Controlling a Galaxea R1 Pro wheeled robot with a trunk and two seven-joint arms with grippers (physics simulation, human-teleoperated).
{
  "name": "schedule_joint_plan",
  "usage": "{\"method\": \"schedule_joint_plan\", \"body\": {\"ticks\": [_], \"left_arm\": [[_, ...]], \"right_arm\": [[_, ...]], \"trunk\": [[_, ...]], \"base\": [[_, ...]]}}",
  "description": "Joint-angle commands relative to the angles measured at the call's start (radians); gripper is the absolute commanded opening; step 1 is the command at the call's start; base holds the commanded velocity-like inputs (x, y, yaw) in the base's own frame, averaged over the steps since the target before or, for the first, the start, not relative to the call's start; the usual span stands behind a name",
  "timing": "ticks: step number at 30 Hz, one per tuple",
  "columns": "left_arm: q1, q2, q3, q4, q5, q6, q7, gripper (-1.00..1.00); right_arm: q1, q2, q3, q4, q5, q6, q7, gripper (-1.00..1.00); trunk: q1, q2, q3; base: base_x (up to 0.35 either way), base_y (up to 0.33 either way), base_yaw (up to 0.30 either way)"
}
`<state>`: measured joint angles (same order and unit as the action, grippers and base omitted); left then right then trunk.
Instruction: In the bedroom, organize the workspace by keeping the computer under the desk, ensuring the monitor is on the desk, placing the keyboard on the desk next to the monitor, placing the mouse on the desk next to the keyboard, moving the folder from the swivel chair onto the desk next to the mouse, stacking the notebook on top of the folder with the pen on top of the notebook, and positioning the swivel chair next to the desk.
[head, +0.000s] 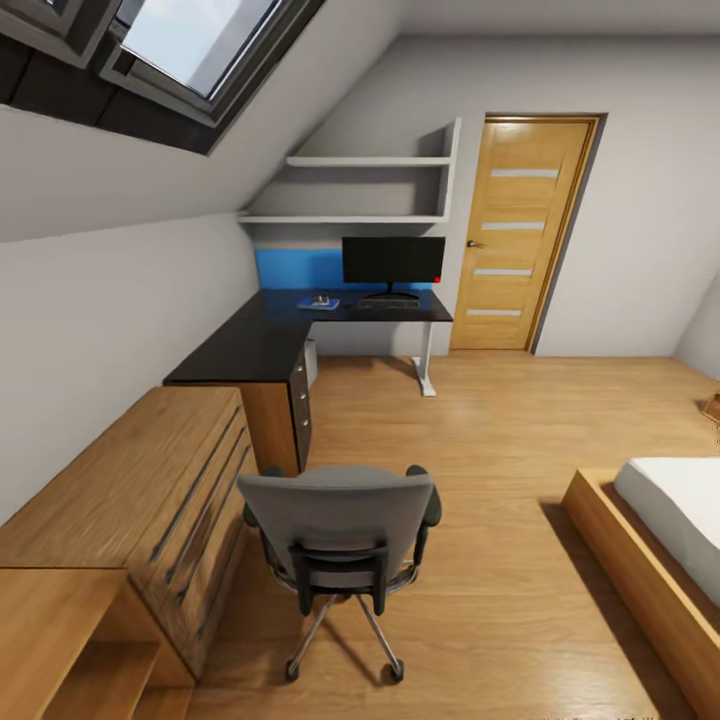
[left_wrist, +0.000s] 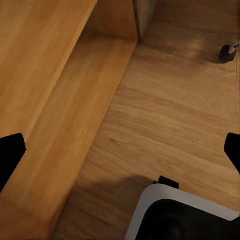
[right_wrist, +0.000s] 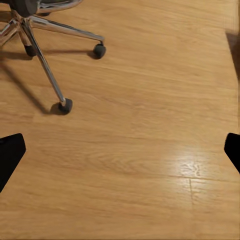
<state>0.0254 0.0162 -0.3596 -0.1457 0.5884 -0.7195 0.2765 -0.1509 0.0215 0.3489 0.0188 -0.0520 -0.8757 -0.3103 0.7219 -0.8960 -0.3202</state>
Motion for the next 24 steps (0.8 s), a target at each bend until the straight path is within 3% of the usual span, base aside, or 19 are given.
{"method": "schedule_joint_plan", "body": {"ticks": [1, 13, 24], "left_arm": [[0.001, 0.001, -0.009, -0.003, 0.002, 0.000, 0.009, 1.00], [0.001, 0.002, -0.009, -0.003, 0.002, 0.000, 0.009, 1.00], [0.001, 0.001, -0.009, -0.003, 0.002, 0.000, 0.009, 1.00]], "right_arm": [[-0.001, 0.000, 0.009, 0.002, -0.005, -0.003, -0.004, 1.00], [-0.001, 0.001, 0.009, 0.001, -0.005, -0.003, -0.004, 1.00], [-0.001, -0.002, 0.009, 0.001, -0.005, -0.003, -0.004, 1.00]], "trunk": [[0.000, -0.001, 0.000], [0.000, -0.001, 0.003], [0.000, -0.001, -0.002]], "base": [[0.004, 0.005, -0.165], [0.001, 0.001, -0.200], [0.000, 0.062, -0.030]]}}
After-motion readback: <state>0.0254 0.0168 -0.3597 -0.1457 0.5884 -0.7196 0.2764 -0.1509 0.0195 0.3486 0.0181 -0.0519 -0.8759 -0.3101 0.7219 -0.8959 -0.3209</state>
